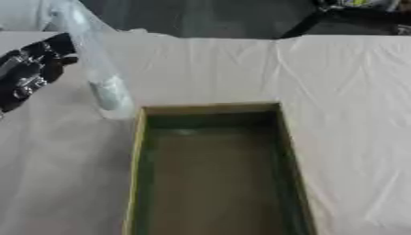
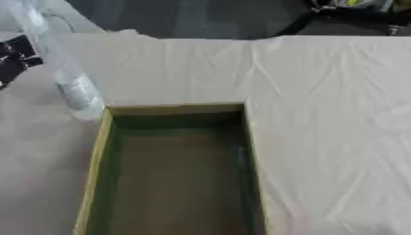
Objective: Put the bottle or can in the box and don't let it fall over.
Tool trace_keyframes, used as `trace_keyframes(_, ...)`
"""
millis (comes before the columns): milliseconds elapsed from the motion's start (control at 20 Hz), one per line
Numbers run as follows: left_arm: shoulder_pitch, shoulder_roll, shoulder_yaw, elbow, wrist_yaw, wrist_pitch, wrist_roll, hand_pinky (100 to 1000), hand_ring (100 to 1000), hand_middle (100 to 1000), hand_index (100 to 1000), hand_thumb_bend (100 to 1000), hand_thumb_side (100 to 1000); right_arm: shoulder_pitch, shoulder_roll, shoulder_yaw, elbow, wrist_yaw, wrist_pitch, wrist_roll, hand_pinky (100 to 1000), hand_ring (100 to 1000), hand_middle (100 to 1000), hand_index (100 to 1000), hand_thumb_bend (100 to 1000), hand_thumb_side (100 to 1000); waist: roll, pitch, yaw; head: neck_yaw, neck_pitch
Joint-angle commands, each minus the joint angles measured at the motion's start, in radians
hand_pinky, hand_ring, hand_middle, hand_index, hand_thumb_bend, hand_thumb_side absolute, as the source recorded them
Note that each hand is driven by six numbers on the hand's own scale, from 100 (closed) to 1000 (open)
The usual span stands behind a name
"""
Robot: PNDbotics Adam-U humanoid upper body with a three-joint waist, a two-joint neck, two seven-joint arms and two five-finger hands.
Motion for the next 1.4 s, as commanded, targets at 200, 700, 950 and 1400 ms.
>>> trace_keyframes(200, -0.022, 0.034, 0.003, -0.008, -0.009, -0.011, 0.007, 1000, 1000, 1000, 895, 373, 584, -0.002, -0.008, -0.003, -0.017, 0.005, -0.125, 0.135, 963, 774, 852, 942, 100, 569, 0.003, -0.013, 0.0, 0.011, 0.004)
trace_keyframes(700, -0.043, 0.037, 0.003, 0.007, -0.033, -0.009, 0.031, 1000, 1000, 1000, 923, 393, 618, -0.011, -0.005, 0.004, -0.017, 0.012, -0.122, 0.137, 964, 774, 852, 942, 100, 569, 0.001, -0.007, -0.004, 0.033, -0.008)
trace_keyframes(950, -0.055, 0.036, 0.002, 0.017, -0.049, -0.004, 0.039, 1000, 1000, 1000, 928, 396, 629, -0.017, -0.003, 0.008, -0.017, 0.017, -0.12, 0.139, 965, 774, 852, 942, 100, 570, 0.003, -0.001, -0.01, 0.038, -0.018)
trace_keyframes(1400, -0.072, 0.04, 0.002, 0.031, -0.063, -0.012, 0.056, 1000, 1000, 1000, 916, 400, 612, -0.028, -0.001, 0.014, -0.017, 0.021, -0.116, 0.144, 966, 774, 853, 942, 100, 572, 0.005, 0.007, -0.018, 0.041, -0.032)
